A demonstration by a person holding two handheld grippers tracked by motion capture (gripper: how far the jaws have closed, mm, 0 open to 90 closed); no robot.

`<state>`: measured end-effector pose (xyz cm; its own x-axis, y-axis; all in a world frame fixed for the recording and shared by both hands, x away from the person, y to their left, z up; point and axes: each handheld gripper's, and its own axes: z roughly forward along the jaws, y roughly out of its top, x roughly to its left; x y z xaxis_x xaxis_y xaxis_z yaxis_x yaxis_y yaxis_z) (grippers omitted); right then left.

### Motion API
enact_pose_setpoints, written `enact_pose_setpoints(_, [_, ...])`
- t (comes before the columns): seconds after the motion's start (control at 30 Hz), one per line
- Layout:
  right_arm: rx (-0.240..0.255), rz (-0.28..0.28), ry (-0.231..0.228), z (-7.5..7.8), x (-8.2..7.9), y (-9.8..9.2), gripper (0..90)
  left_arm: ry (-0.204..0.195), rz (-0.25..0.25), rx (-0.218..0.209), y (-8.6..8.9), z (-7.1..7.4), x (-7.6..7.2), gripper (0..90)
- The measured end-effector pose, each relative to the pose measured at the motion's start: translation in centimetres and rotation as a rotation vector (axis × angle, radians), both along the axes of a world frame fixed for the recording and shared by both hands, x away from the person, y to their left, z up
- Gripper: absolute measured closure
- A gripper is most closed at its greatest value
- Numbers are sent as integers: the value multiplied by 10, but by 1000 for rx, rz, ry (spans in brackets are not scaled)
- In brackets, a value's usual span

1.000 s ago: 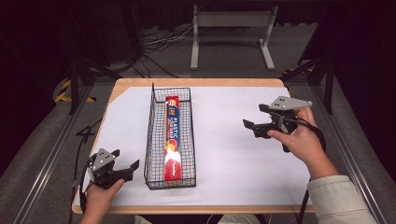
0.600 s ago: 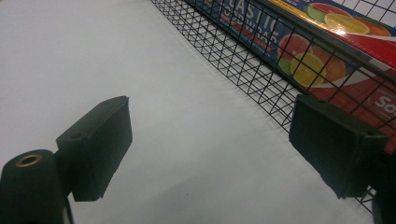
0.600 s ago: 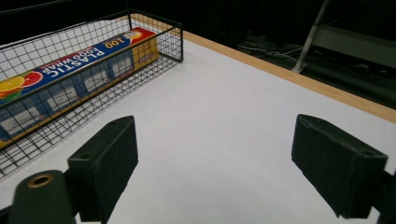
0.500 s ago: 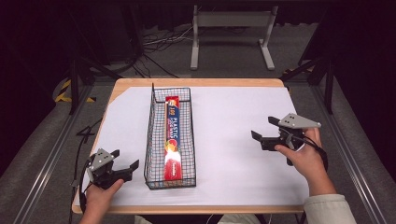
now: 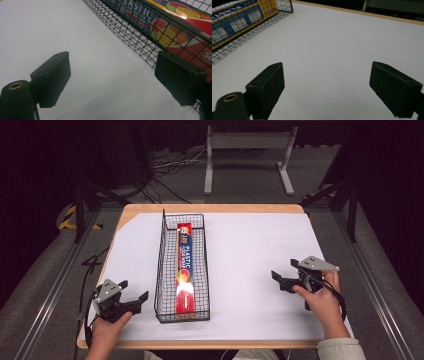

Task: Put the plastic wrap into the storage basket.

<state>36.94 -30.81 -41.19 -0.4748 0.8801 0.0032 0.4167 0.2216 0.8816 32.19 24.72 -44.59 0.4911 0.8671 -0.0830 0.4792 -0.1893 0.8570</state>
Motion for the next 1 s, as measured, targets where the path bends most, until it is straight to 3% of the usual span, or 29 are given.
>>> enact_pose_setpoints(0.6, [-82,-22,94,-31,-6,-11,128,4,0,2,-1,-1,1,143])
enact_pose_setpoints(1.0, [-80,-9,88,-28,-7,-8,127,3,2,-4,0,-1,2,143])
